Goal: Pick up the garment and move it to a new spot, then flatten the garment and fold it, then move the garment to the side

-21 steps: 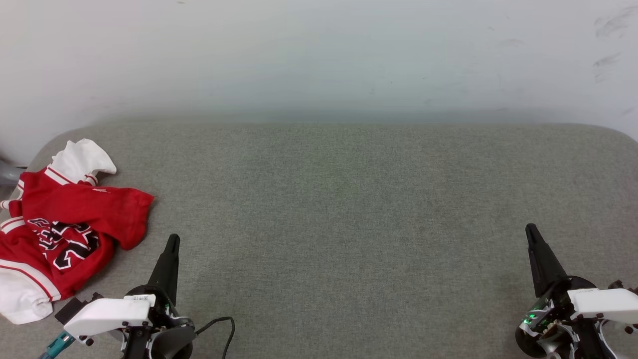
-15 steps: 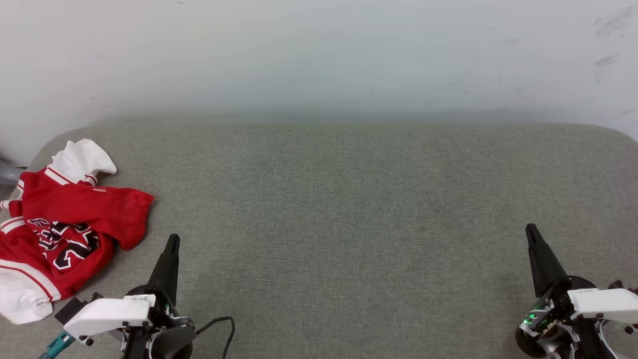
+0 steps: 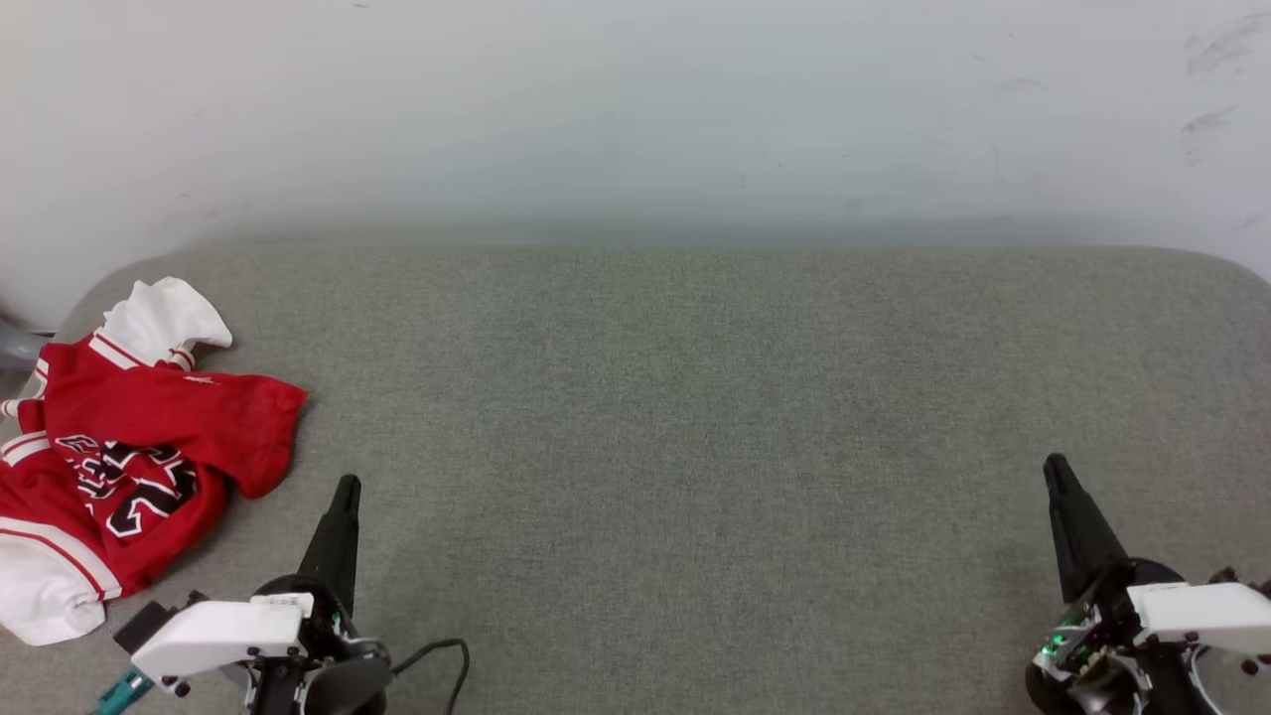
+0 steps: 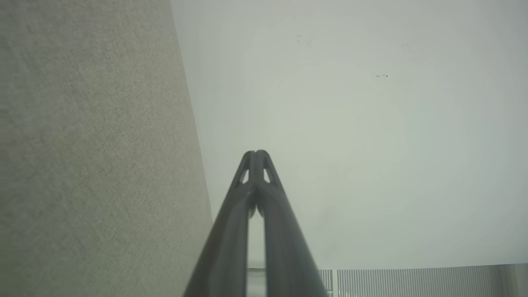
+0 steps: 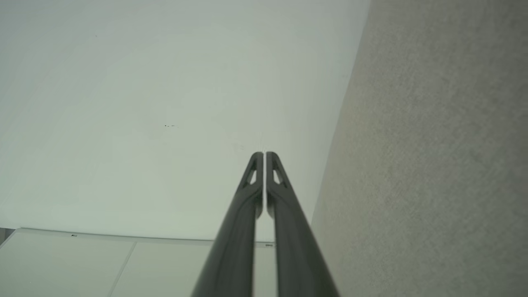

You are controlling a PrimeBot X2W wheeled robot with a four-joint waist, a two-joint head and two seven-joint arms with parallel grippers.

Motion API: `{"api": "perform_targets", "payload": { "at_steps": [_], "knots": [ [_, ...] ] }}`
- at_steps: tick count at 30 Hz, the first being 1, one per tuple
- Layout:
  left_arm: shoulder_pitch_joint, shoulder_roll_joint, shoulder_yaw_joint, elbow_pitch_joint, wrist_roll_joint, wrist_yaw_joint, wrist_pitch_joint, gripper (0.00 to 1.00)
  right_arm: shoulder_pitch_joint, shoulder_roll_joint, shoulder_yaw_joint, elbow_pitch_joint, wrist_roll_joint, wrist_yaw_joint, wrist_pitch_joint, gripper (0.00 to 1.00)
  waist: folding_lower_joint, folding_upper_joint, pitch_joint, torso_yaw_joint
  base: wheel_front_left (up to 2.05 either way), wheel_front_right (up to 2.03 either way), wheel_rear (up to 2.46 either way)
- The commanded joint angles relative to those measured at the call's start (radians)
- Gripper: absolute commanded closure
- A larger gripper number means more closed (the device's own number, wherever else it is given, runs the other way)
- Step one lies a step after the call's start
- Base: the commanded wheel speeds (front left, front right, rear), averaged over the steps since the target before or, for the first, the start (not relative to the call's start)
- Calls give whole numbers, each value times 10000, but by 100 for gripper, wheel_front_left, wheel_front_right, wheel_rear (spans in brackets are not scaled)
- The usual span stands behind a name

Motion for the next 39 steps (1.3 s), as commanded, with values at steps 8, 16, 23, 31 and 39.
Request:
{"api": "perform_targets", "payload": {
  "at_steps": [8,16,23,31,39],
  "knots": [
    [249,-23,-78,59,169,8,-255,0,270,5,51,190,-238,-2,-254,0,0,0,10,1,0,0,0],
    [222,-20,84,-227,1409,85,-648,0,300,7,-149,-180,-1646,-2,-648,0,0,0,40,6,0,0,0],
    [247,-18,-100,-790,2840,463,-962,0,333,9,-204,-745,-3124,-2,-962,0,0,0,58,13,0,0,0],
    [353,-15,-470,-1248,4737,1029,-1295,0,447,11,24,-1452,-5300,-2,-1295,0,0,0,57,21,0,0,0],
    [431,-12,-813,-1397,6498,1464,-1599,0,598,13,327,-1860,-7267,-2,-1601,0,0,0,57,24,0,0,0]
  ]
}}
